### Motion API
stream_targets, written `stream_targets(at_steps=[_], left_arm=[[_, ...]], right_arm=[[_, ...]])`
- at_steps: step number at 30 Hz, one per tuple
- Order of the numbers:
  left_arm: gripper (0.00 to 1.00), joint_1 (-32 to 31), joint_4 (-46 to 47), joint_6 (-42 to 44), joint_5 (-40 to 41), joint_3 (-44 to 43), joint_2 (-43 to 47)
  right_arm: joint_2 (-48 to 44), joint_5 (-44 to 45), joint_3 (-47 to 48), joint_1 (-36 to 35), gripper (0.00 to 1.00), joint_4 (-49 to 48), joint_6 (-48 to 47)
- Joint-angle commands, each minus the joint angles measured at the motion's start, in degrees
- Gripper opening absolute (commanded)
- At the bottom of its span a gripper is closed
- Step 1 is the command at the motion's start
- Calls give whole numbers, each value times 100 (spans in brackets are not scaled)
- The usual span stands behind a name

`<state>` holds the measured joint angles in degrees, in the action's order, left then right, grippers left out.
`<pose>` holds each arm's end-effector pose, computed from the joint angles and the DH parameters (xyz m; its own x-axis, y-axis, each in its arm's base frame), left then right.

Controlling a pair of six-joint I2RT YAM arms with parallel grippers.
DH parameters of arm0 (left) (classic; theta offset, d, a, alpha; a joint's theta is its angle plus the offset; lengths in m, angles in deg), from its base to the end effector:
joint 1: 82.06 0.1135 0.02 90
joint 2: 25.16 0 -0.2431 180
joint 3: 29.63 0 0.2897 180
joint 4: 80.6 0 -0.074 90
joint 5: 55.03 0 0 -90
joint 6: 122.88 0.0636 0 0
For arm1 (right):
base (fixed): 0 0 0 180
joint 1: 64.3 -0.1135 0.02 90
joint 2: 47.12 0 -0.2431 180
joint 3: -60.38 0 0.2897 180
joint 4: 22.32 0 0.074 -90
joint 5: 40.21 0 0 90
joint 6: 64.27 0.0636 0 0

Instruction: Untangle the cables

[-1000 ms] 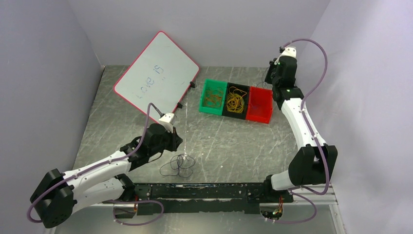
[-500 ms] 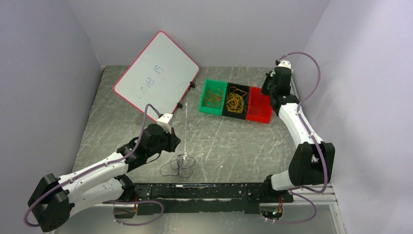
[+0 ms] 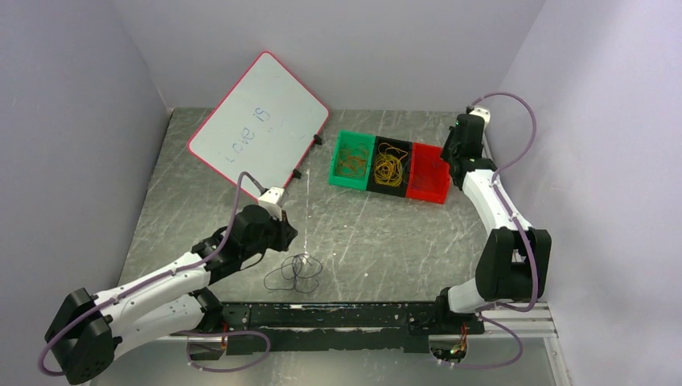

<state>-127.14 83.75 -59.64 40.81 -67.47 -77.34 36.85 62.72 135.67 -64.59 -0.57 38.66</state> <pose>0.1956 -0.1870 0.1652 -0.6043 -0.0283 -0.7963 0.4145 0.8423 -0.3446 0.3982 -0.0122 0.2427 -0.4516 0.2158 -0.8657 0.2966 0.9514 0.0825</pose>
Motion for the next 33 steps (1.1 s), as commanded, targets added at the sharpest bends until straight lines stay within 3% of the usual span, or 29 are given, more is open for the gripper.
stream_targets(at_steps=[1,13,22,33], left_arm=[[7,40,-148,-31,97,-138,151],[7,41,-155,-57,127,-117,197],[7,38,-109,-101,100,-101,149],[7,43,-265,-167,202,-53,363]], right_arm=[[-26,523,8,257,0,42,92],[-71,324,123,733,0,4,145],[39,-1185,-3,733,0,-266,6],[548,-2055,106,724,0,-207,139]])
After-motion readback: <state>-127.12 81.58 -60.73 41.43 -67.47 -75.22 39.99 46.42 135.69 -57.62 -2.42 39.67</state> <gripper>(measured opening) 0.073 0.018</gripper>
